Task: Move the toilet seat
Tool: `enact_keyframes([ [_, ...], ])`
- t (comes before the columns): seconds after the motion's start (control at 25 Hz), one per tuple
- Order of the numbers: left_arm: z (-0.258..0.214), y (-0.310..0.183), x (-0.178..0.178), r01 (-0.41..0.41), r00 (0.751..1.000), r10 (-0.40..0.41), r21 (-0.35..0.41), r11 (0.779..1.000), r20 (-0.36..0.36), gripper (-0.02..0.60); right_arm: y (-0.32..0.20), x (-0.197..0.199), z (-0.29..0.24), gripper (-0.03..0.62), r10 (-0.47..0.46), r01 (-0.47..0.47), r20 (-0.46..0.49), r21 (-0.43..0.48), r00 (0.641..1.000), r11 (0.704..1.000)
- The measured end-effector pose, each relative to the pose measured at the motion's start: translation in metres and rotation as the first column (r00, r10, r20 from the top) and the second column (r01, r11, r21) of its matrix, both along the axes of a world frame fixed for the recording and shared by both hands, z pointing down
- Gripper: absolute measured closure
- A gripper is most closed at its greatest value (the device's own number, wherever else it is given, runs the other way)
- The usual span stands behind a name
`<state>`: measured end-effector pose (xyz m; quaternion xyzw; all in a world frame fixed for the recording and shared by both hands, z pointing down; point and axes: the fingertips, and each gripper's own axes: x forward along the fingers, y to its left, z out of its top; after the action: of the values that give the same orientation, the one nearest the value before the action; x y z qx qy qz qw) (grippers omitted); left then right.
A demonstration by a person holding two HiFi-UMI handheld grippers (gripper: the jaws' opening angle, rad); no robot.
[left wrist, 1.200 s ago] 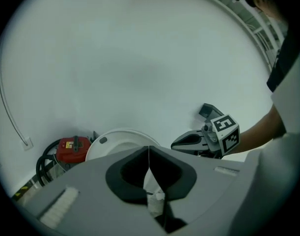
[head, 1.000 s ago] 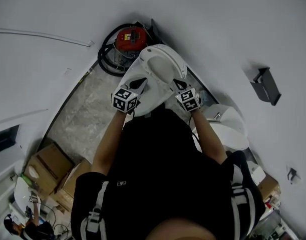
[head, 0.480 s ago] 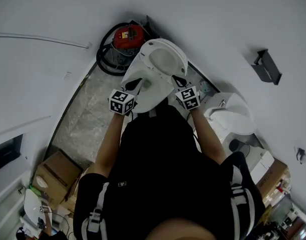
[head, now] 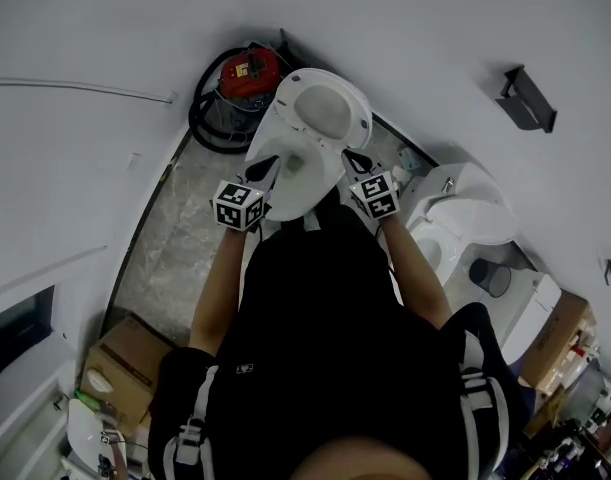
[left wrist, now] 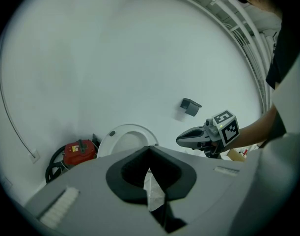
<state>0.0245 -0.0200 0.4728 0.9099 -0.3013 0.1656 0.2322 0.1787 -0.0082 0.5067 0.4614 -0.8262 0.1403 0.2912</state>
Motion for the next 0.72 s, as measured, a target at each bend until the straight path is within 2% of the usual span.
enact_keyframes([
  [0.72, 0.003, 0.015, -0.015, -0.073, 0.997, 0.073, -0.003, 0.997, -0.008, 0.583, 0.032, -0.003, 0.004, 0.592, 0.111, -0.111, -0.008, 0.006, 0.994, 0.994],
])
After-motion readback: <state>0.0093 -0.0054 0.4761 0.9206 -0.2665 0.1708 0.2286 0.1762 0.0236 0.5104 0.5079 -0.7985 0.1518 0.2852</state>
